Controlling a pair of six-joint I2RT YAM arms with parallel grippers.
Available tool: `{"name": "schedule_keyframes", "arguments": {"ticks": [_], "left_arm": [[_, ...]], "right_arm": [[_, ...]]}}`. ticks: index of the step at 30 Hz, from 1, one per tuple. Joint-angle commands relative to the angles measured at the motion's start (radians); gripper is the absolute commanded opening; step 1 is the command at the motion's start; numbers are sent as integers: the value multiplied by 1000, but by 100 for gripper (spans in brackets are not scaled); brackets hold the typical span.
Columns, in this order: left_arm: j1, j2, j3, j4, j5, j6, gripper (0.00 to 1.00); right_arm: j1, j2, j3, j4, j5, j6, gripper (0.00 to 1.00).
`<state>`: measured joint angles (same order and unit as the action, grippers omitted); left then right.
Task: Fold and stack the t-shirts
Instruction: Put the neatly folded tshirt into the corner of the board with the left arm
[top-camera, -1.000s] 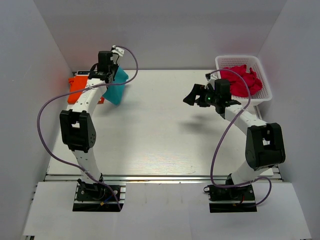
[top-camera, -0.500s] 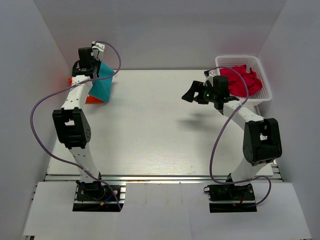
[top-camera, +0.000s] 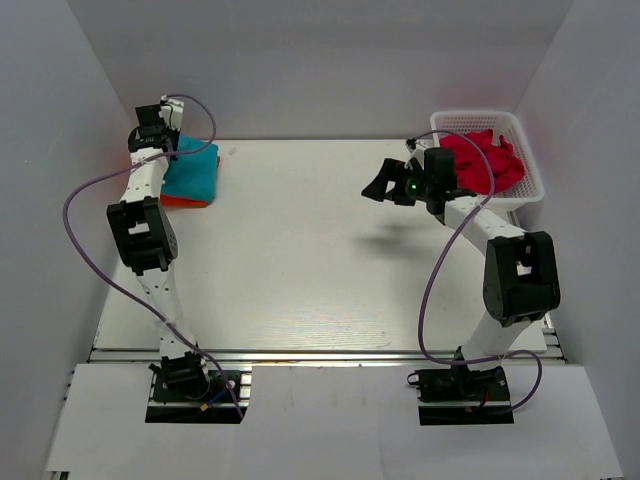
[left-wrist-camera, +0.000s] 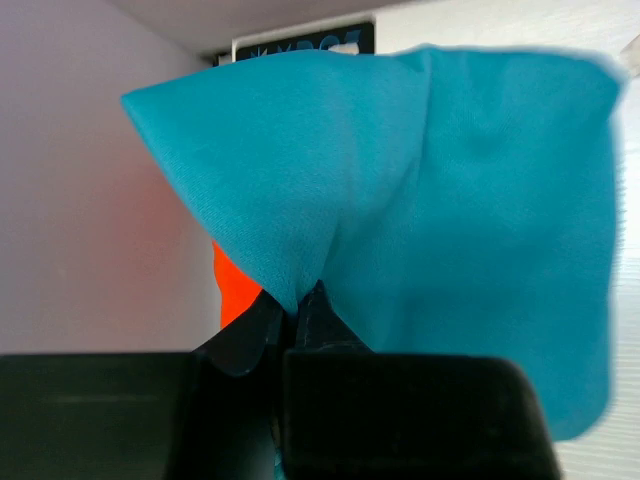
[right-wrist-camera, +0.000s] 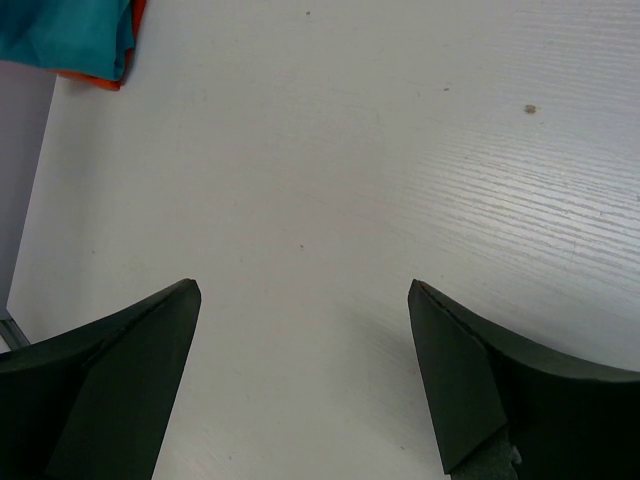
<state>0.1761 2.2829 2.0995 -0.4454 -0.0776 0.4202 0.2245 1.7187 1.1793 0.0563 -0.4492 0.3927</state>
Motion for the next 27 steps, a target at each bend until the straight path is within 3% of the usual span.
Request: {"name": "schedule_keyframes", "arguments": {"ticks": [1,9,11,12,15,16,23,27], "left_arm": [[16,-14,19,26,38,25,0],[45,69,76,17,-72,25,0],[54,78,85,17,-106,13,31],[54,78,96,17,-119,12,52],[54,87,108,17,-180,-12,91],[54,87,119,17,-192,-23,100],[54,53,146,-21,-228,-101,100],[54,-3,113,-52,-81,-197,100]], "right_arm": [[3,7,59,2,-13,3,90],[6,31,71,-24,-16,-8,90],[3,35,71,-26,-19,-5,90],[4,33,71,-29,-19,-6,90],[4,32,72,-29,-20,-5,90],[7,28,69,-30,-20,-5,90],[6,2,40,-15,-20,-2,90],[5,-14,19,-7,-23,5,90]]}}
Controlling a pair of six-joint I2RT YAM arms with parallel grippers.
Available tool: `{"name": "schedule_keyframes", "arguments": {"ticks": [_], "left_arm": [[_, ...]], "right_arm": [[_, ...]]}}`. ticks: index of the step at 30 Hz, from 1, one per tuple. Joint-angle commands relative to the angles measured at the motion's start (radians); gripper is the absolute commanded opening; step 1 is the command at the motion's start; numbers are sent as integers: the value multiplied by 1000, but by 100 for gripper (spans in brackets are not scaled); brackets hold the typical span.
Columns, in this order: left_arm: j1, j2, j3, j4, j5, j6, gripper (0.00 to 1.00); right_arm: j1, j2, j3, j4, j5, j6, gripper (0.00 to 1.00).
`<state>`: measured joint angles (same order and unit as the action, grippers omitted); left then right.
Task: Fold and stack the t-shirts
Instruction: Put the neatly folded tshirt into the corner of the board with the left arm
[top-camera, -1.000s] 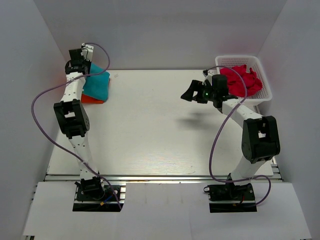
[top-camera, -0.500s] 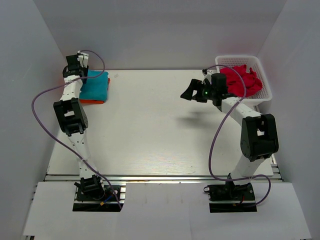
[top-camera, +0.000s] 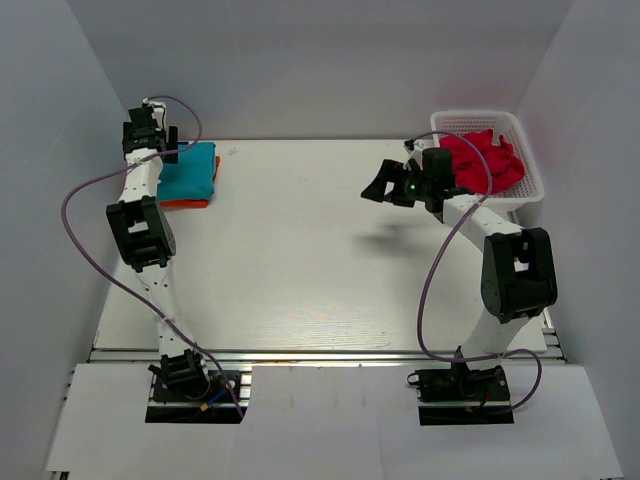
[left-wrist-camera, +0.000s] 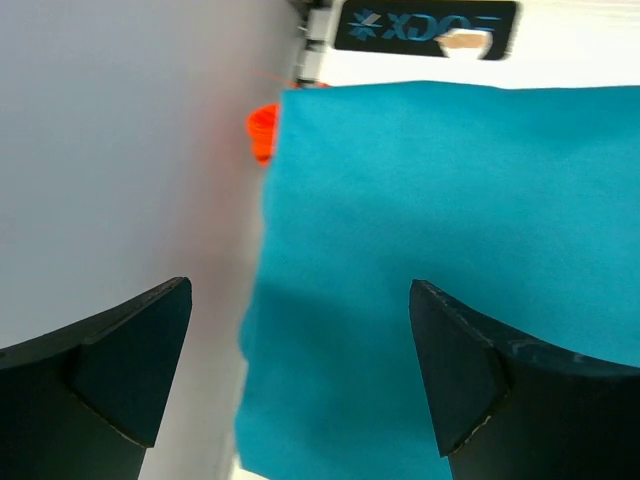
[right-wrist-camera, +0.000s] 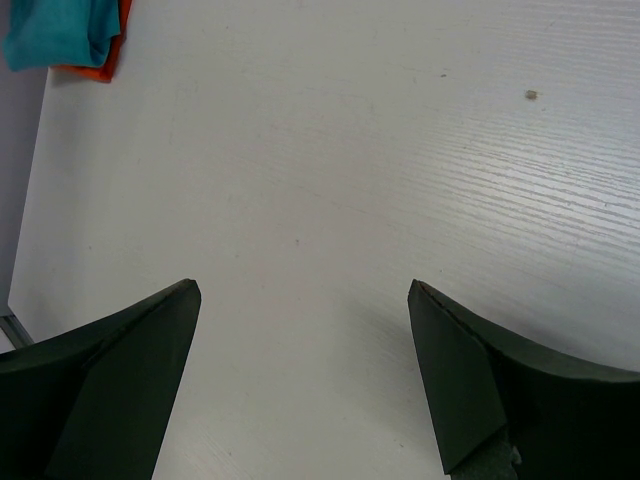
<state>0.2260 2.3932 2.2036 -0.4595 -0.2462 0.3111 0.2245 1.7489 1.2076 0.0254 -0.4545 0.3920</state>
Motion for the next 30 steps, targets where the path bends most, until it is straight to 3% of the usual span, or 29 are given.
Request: {"name": "schedule_keyframes", "arguments": {"ticks": [1,8,13,18,22,24,30], "left_arm": [[4,-129,-7,-57,116,-110,100],[-63,-340,-269,39,393,-270,100],[-220,-459,-392,59,315,-352,100],[-413,-693,-766,189,216,-432,100],[-511,-991,-1172,352,214,-478,100],[-546,-1141,-1283,375,205,-509,100],[-580,-1273,-1334,286,137,-509,100]], "right_arm": [[7,-48,-17,27,-13,5,90],[4,-100,-75,56,0,-1,90],[-1,-164,-157,96,13,7,90],[1,-245,-284,111,77,-27,90],[-1,-363,-407,166,134,-30,90],[4,-390,-465,201,160,-39,90],[1,-470,-551,301,97,-4,90]]}}
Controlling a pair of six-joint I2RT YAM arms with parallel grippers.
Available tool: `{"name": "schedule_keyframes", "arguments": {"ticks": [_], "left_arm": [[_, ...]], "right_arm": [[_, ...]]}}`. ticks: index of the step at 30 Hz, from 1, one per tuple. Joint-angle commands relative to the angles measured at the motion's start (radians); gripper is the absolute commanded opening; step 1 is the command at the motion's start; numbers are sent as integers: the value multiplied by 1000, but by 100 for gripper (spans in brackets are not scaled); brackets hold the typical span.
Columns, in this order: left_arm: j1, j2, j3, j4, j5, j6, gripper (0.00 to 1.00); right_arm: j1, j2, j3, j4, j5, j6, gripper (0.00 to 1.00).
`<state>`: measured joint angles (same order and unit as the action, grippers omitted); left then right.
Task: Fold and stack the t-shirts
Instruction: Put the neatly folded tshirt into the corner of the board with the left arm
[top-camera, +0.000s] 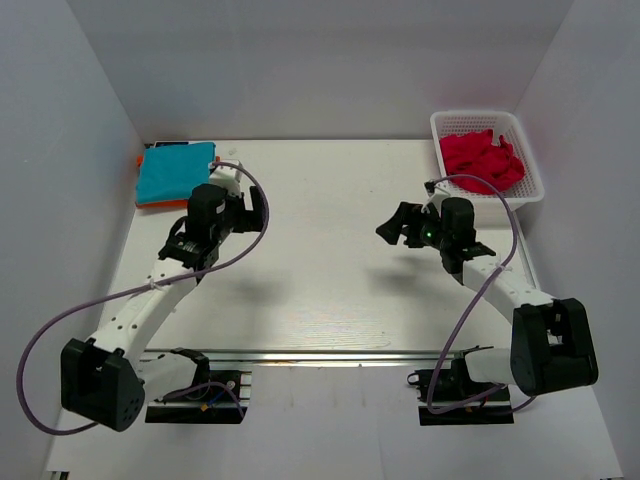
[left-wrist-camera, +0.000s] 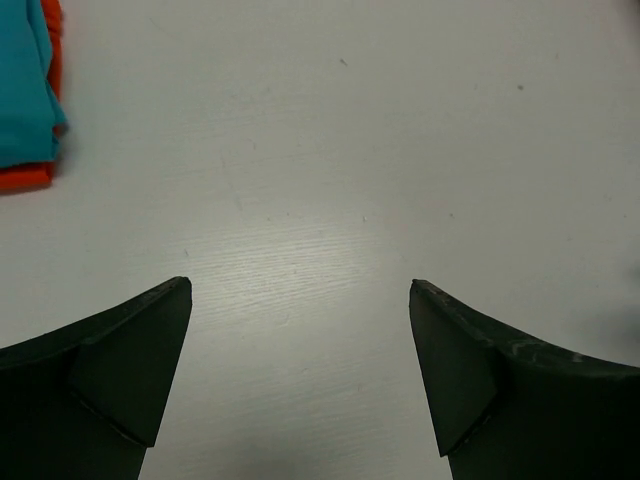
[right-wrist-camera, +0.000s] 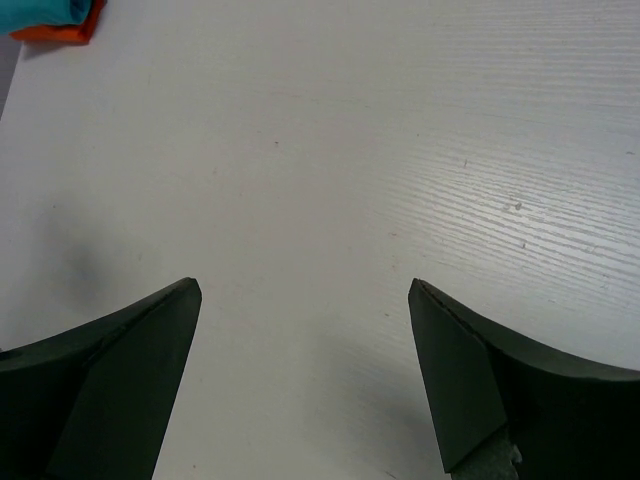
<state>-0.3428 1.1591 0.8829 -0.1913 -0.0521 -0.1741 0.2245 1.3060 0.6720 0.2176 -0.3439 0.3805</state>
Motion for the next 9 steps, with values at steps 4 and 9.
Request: {"name": "schedule_keyframes", "arguments": {"ticks": [4,9], "left_arm": [[-21,-81,-53,42,-31,-15,100],[-21,-104,-73,67,-31,-5,100]], "right_arm": [[4,-30,-35,118,-20,-8,90],[4,-47,-69,172,-29,-20,90]]}}
